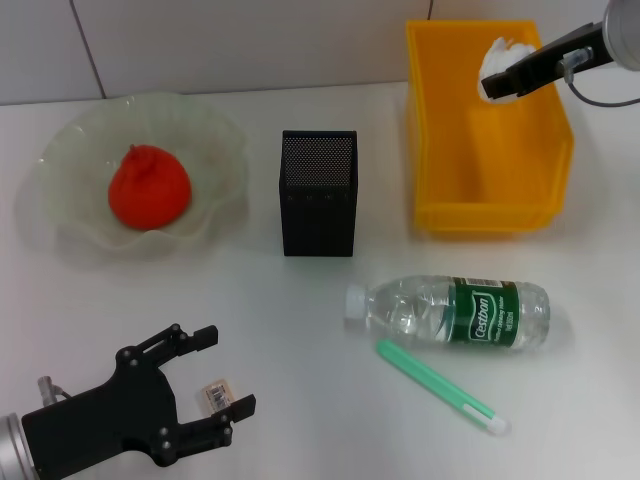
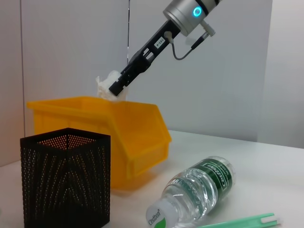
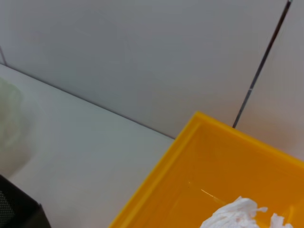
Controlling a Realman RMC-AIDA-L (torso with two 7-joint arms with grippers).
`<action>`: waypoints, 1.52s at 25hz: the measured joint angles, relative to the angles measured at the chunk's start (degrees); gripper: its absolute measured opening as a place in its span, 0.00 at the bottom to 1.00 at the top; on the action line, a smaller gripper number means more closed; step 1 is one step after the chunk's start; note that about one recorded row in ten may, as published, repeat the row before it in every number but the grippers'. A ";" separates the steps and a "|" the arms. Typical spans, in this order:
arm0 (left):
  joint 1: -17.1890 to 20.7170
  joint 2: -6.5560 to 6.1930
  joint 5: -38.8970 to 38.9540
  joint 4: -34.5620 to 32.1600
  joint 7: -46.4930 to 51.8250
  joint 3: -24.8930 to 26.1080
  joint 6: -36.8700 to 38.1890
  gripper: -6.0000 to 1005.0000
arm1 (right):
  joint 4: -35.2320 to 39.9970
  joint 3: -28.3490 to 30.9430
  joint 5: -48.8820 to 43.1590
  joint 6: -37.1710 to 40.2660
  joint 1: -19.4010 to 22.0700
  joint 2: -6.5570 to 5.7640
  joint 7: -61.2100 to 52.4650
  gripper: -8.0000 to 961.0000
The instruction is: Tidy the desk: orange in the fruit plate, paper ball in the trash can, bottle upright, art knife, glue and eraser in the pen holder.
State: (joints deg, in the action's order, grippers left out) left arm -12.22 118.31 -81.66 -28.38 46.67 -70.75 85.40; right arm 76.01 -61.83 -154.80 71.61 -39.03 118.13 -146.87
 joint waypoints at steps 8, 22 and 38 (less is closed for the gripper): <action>0.01 0.00 0.00 0.08 0.00 0.00 -0.19 0.85 | -1.41 -0.02 0.21 -0.89 -0.14 -0.04 0.49 0.66; 0.22 -0.01 0.01 0.08 0.00 0.00 -0.06 0.85 | 4.84 0.11 9.26 -0.26 3.35 0.19 2.31 0.88; 0.28 -0.01 0.01 0.09 0.00 0.00 0.03 0.85 | 4.78 -0.27 9.07 0.06 3.44 0.17 2.62 0.88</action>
State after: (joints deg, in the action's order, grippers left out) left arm -11.94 118.30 -81.65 -28.30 46.67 -70.75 85.43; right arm 80.79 -62.10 -145.73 71.68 -35.59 118.30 -144.25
